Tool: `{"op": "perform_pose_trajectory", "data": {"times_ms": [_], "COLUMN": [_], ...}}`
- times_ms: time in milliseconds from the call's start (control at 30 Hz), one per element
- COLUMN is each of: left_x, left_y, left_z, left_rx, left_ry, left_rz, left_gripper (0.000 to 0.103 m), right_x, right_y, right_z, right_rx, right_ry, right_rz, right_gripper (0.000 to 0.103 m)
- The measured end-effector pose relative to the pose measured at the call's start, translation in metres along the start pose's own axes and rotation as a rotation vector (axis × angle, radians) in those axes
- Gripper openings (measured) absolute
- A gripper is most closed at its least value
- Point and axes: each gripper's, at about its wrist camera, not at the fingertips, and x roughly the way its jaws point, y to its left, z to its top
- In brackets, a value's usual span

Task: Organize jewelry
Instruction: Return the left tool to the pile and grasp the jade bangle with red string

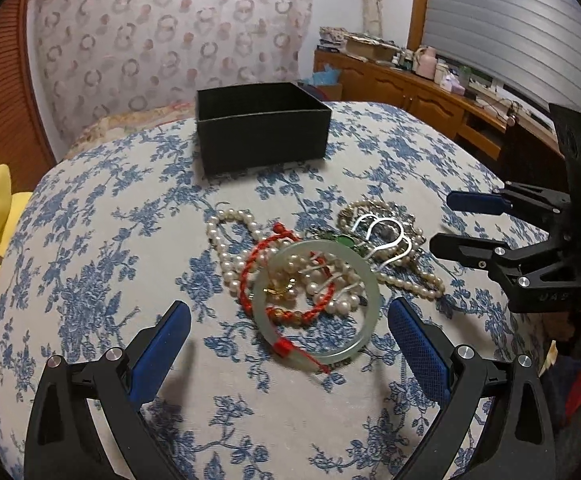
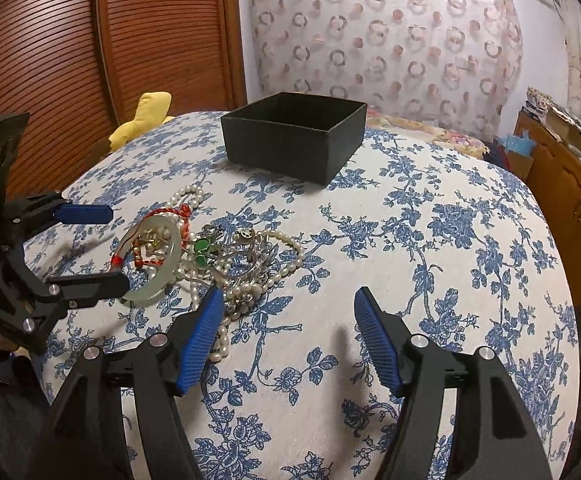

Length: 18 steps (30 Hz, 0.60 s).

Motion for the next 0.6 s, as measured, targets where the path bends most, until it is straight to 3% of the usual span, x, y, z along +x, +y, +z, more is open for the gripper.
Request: {"op": "perform_pose_trajectory", "data": {"times_ms": [233, 533, 600], "left_x": [0.007, 0.017, 0.015], "left_y": [-0.014, -0.022, -0.021], "left_z": [0.005, 0.008, 0.006], "left_rx": [0.012, 0.041, 0.042], "left_ry": [0.025, 0.037, 0.031], "left_rz": [-0.019, 0.042, 0.031], "left_gripper": [0.095, 0.069, 0.069], "right_x": [-0.002, -0.005, -0.005], "right_y": [-0.001, -0.006, -0.006], "right_z": [-0.002, -0.002, -0.002], "right_rx": [0.01, 0.044, 0.042], "right_ry": [-0.017, -0.034, -0.035], "right_rz": [0.002, 0.008, 0.007], "right_gripper": [0.07, 0.07, 0.07]}}
